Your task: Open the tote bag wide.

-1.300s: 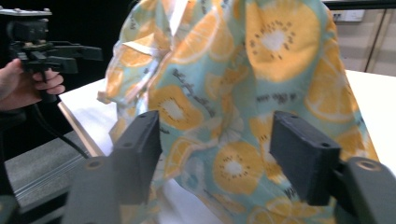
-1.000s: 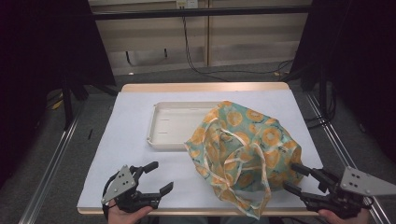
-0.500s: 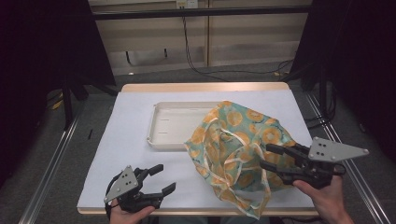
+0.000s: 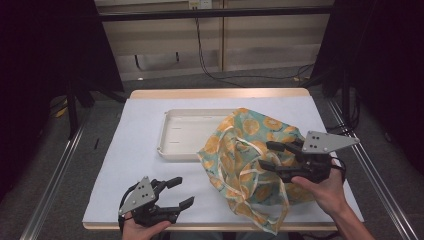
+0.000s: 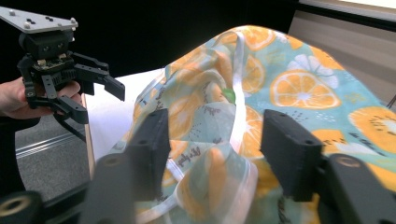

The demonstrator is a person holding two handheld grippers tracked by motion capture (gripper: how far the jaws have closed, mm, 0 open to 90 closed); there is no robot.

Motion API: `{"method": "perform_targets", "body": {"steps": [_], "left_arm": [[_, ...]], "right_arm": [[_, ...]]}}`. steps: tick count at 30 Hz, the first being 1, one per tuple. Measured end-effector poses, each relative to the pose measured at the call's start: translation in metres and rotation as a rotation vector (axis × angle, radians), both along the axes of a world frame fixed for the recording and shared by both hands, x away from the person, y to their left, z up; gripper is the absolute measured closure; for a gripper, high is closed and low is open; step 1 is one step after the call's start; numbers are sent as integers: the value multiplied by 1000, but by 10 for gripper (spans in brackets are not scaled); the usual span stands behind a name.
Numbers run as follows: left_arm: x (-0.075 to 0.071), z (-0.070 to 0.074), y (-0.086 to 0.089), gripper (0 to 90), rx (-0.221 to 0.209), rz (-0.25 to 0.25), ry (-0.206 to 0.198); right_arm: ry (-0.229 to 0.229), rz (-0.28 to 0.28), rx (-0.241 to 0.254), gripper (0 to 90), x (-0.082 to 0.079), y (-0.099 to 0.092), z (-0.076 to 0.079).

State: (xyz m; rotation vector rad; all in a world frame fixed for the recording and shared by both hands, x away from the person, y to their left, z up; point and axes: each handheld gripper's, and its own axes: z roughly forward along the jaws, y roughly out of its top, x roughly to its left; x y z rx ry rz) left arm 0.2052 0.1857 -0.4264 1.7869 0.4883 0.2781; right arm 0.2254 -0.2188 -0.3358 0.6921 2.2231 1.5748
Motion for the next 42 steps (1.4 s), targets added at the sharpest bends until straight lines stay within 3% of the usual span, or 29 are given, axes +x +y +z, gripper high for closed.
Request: {"method": "perform_targets", "body": {"steps": [2,4,5,6,9,11,15,20,24,28,33,38,42], "left_arm": [[2,0,-2,339,-1,-6,0],[5,1,-3,354,1,-5,-5],[7,2,-5,365,-1,-5,-8],[8,2,-6,365,-3,-7,-8],[13,6,-10,384,-1,-18,-27],[17,9,-14,385,-1,-49,-51],[24,14,-21,417,-14,-58,-59],[27,21,-28,562,-18,-105,-89],[25,24,-38,610,-13,-133,-106],[27,26,-48,510,-13,-156,-109],[27,23,-65,534,-14,-205,-143],[31,9,-82,467,-4,-230,-125],[31,2,-91,387,10,-212,-152]], "right_arm": [[19,9,-38,503,3,4,-3],[37,18,-49,631,4,6,-6],[53,19,-40,748,5,4,-6],[53,19,-40,748,5,4,-6],[50,10,-8,866,6,-3,-2],[46,6,-2,876,5,-6,0],[22,-24,20,890,3,-15,9],[0,-59,44,895,4,-25,18],[-8,-85,50,898,8,-30,22],[-11,-97,60,898,13,-33,24],[1,-112,63,899,19,-34,23],[3,-116,65,898,20,-33,21],[6,-100,90,898,21,-33,17]]}}
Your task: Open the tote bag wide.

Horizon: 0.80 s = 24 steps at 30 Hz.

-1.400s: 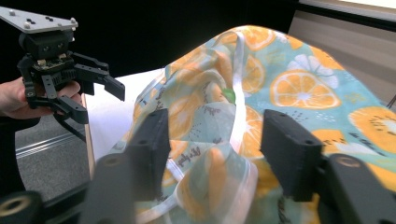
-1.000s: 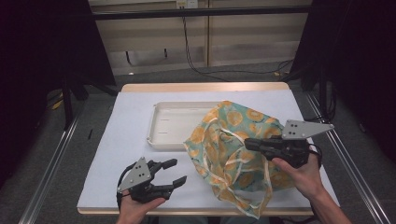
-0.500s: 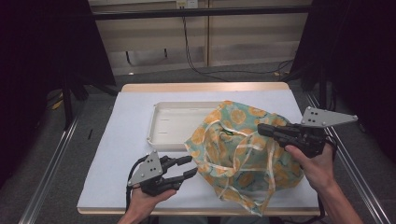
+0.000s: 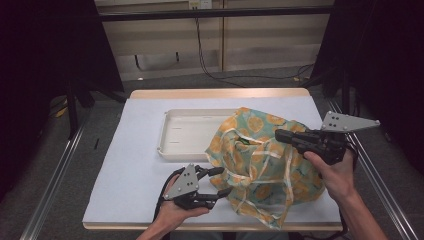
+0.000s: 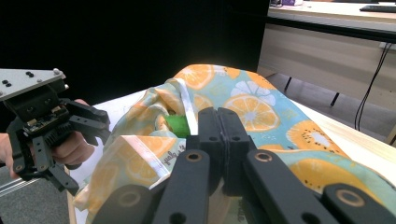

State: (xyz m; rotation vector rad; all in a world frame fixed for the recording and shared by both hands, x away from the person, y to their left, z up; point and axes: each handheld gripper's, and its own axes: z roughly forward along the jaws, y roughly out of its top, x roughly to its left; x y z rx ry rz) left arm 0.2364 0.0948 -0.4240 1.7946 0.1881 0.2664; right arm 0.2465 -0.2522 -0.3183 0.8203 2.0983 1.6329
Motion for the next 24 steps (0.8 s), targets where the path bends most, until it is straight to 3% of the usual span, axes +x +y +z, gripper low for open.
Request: {"method": "perform_targets", "body": {"steps": [3,5,6,7,8,11,12,15,18,24], "left_arm": [[1,-1,-5,375,11,-10,-5],[1,-1,-10,425,16,-13,-22],[1,-1,-12,474,24,-21,-30],[0,-2,-14,556,9,-34,-25],[0,-3,-14,666,23,-41,-30],[0,-2,-12,874,24,-74,3],[0,0,-11,900,20,-80,16],[2,6,-8,900,13,-88,31],[5,14,-3,900,-25,-98,67],[14,42,5,900,-64,-57,82]], "right_arm": [[9,3,0,898,1,1,-4],[12,3,-3,898,2,2,-5],[13,3,1,898,2,2,-6],[12,3,0,898,1,1,-6],[7,6,-3,897,1,1,-6],[11,11,-11,897,-2,1,-9],[13,10,-15,897,-3,1,-10],[18,8,-16,897,-5,-2,-12],[18,9,-11,892,-7,-4,-11],[18,24,-21,807,-10,-3,-7]]}}
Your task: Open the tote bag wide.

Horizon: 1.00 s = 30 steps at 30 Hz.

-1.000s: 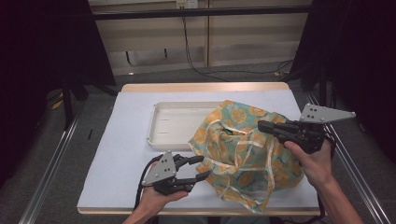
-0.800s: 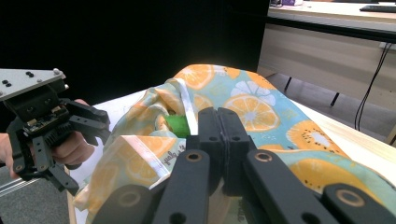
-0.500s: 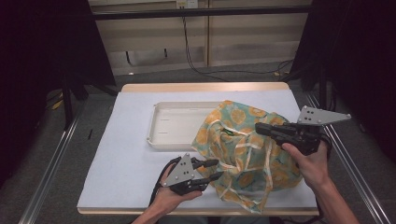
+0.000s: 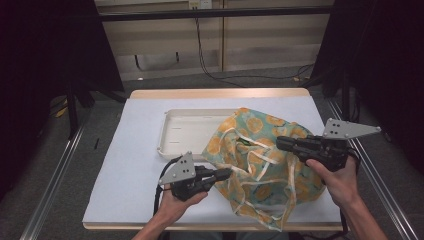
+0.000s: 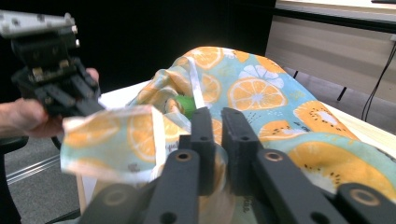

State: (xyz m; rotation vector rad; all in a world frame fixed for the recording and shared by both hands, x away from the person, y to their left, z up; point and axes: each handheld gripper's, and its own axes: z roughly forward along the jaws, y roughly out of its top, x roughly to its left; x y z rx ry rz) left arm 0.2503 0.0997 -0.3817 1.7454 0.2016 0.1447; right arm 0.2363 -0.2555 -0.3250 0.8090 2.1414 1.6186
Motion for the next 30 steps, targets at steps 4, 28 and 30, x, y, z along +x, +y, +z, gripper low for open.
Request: {"method": "perform_targets", "body": {"steps": [4,28,30], "left_arm": [[7,15,-4,900,-38,-18,19],[78,73,-3,900,-80,141,32],[87,74,-1,900,-75,156,36]], "right_arm": [[-10,31,-14,674,-3,6,3],[12,54,-140,822,14,22,11],[6,43,-121,879,17,16,15]]}}
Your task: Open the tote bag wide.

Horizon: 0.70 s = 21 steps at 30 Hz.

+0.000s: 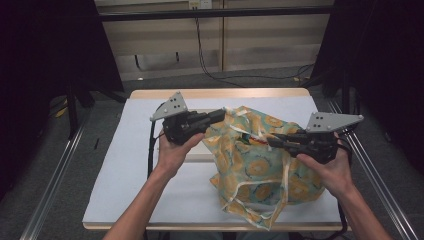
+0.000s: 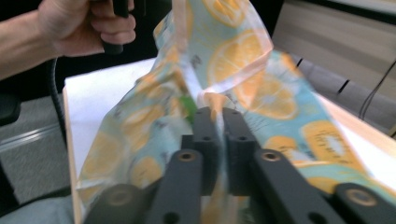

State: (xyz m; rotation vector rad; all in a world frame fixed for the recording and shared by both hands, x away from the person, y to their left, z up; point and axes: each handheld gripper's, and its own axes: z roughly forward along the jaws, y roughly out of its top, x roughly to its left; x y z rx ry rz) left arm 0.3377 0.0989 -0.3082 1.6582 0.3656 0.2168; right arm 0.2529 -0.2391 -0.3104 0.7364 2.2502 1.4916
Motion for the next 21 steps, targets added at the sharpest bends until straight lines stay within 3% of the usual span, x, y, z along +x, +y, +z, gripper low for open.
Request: {"method": "perform_targets", "body": {"steps": [4,10,18,21], "left_arm": [[18,-10,0,900,16,26,44],[38,-31,-3,900,20,37,102],[43,-54,-14,899,41,10,153],[42,-58,-10,787,18,19,165]], "right_arm": [[-32,-34,6,897,6,-12,9],[-24,-97,93,899,25,-36,10],[27,-158,121,898,47,-56,-5],[50,-178,118,896,50,-61,-14]]}}
